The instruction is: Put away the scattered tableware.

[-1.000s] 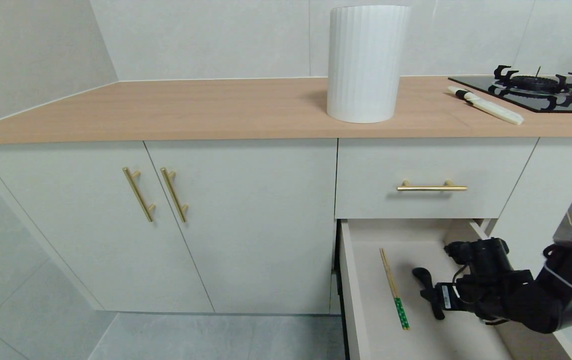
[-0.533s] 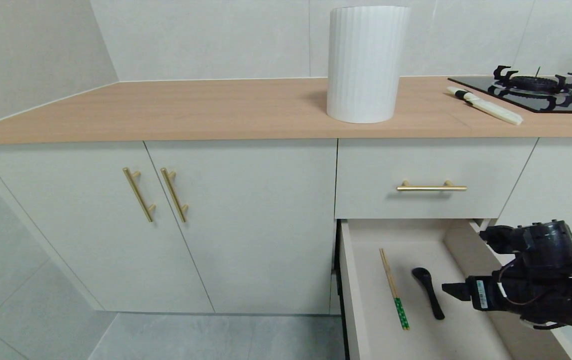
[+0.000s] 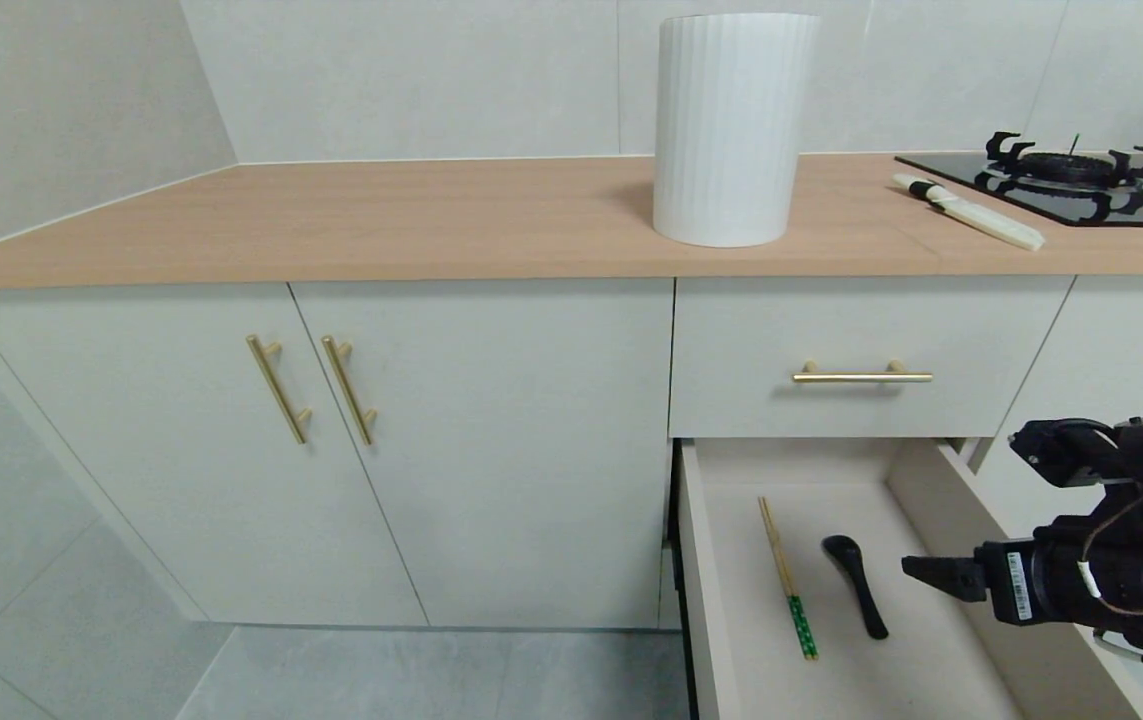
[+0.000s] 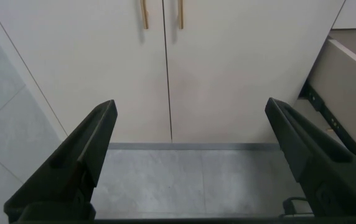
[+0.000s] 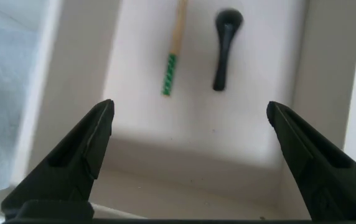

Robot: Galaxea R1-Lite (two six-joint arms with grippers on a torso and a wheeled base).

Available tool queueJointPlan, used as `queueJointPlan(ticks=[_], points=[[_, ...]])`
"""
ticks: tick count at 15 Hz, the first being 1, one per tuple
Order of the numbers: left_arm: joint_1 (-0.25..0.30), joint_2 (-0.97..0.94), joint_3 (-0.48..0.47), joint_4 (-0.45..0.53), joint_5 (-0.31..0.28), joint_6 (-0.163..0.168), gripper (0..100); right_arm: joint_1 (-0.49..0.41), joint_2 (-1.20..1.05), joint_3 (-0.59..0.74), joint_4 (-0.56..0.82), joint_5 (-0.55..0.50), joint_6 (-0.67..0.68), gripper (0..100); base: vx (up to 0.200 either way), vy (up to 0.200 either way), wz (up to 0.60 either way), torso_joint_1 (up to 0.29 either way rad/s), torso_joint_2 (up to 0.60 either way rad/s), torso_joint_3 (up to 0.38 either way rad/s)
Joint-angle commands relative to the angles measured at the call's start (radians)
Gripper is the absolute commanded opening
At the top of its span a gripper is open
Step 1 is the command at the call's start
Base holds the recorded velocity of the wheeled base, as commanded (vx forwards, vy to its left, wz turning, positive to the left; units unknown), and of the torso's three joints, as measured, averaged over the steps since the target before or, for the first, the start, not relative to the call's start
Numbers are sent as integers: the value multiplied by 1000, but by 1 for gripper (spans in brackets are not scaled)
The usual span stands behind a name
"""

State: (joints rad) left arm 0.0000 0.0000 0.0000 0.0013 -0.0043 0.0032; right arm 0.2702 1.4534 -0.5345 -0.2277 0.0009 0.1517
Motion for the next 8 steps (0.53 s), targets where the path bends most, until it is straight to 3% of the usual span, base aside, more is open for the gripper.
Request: queueJointPlan(ticks=[1, 8], points=[[0, 0, 0, 0, 0, 0, 100, 7, -19, 1, -1, -1, 0, 100, -200, 0, 0, 2, 7, 2], [0, 0, 0, 0, 0, 0, 100, 55, -11, 8, 16, -5, -1, 100, -200, 0, 0, 4, 3, 0]])
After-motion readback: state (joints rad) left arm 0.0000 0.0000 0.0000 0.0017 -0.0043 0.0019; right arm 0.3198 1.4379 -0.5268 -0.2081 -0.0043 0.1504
